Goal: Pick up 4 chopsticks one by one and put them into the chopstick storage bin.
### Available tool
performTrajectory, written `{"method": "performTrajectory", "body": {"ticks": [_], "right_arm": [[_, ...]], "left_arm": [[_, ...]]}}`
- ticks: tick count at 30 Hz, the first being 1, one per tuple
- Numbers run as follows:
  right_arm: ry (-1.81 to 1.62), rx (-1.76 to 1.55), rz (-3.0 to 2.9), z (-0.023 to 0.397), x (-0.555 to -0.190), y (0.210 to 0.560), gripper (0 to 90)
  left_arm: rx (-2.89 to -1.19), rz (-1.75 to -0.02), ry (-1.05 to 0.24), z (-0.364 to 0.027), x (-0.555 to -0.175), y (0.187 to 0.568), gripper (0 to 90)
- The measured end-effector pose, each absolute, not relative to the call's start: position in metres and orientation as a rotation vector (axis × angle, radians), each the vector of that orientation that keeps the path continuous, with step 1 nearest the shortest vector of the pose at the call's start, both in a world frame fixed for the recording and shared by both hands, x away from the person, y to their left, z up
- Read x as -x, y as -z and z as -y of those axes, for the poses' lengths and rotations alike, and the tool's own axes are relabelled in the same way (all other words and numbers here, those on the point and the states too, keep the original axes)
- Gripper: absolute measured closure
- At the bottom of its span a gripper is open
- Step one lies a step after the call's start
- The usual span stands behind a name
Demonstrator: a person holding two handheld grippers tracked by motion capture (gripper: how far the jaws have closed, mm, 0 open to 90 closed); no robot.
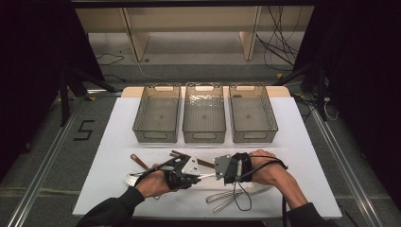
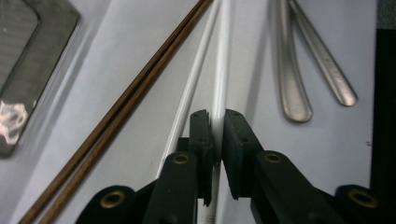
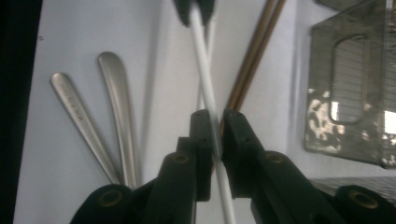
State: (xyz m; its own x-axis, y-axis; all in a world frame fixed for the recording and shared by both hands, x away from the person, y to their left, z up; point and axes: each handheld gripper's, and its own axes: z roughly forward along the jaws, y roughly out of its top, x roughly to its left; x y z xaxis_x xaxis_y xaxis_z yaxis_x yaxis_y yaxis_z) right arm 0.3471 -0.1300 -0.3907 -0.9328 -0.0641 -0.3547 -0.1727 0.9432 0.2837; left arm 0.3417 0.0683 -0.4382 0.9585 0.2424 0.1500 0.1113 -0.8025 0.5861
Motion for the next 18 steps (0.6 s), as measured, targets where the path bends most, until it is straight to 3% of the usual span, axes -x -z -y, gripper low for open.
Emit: {"method": "performTrajectory", "body": {"ticks": [3,7,11,18], "right_arm": [[-0.491,0.132,-2.743,0.136,-0.348,0.383,78.0],[-0.552,0.049,-2.681,0.142,-0.35,0.373,59.1],[-0.687,-0.065,-2.634,0.145,-0.349,0.362,48.9],[-0.908,-0.267,-2.541,0.149,-0.346,0.354,38.3]], "left_arm": [[-2.49,-0.268,-0.276,-0.069,-0.342,0.433,83.3],[-2.481,-0.304,-0.256,-0.072,-0.344,0.428,83.3],[-2.48,-0.37,-0.25,-0.077,-0.349,0.426,83.3],[-2.442,-0.54,-0.223,-0.092,-0.361,0.42,83.3]]}}
